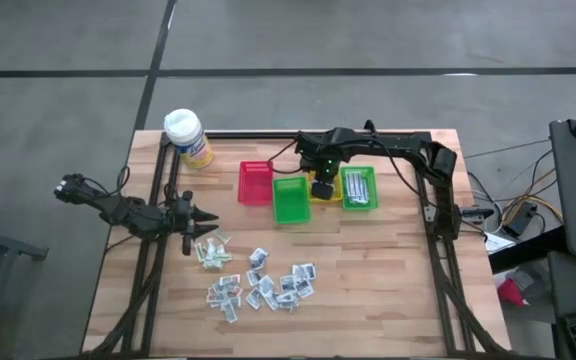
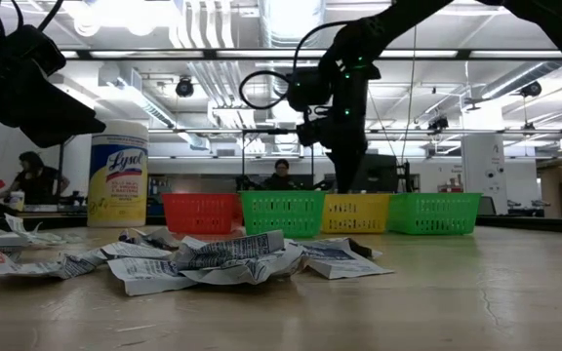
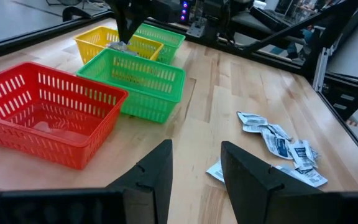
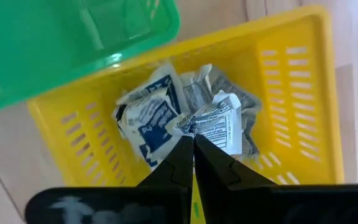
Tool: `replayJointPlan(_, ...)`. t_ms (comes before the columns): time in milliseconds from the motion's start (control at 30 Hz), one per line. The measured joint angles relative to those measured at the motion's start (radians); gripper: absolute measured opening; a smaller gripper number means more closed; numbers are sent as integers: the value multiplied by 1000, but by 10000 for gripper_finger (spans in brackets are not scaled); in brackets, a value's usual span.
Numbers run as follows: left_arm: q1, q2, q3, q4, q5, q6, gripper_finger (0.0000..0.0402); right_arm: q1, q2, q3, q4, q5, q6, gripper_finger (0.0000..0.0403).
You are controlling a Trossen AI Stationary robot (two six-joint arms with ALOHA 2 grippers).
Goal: Pick & Place First Aid Supplies
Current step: Put the alcohol pad into the yellow basket
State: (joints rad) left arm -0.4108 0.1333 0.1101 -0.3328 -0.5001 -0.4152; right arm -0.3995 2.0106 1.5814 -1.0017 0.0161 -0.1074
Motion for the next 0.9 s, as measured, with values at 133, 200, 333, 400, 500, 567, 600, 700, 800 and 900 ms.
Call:
replayJointPlan(133, 0, 0, 0, 0, 0, 0, 131, -4, 0, 0, 23, 2, 0, 8)
replayJointPlan(200, 0, 0, 0, 0, 0, 0, 131, -7, 0, 0, 26, 9, -1, 9)
replayJointPlan(333, 0, 0, 0, 1, 0, 0, 131, -18, 0, 0, 25, 9, -7, 11)
replayJointPlan(400, 0, 0, 0, 1, -1, 0, 131, -24, 0, 0, 25, 9, -22, 19)
replayJointPlan(500, 0, 0, 0, 1, -1, -3, 131, -31, 0, 0, 25, 9, -28, 43)
replayJointPlan(567, 0, 0, 0, 2, -1, -4, 131, -35, 0, 0, 25, 10, -29, 61)
replayJointPlan(600, 0, 0, 0, 2, -1, -5, 131, -36, 0, 0, 25, 10, -38, 70)
replayJointPlan(700, 0, 0, 0, 3, -1, -6, 131, -36, 0, 0, 27, 10, -74, 96)
replayJointPlan(800, 0, 0, 0, 3, -1, -7, 131, -36, 0, 1, 28, 9, -85, 117)
replayJointPlan(900, 0, 0, -1, 9, 0, -17, 131, -36, 0, 1, 29, 9, -103, 136)
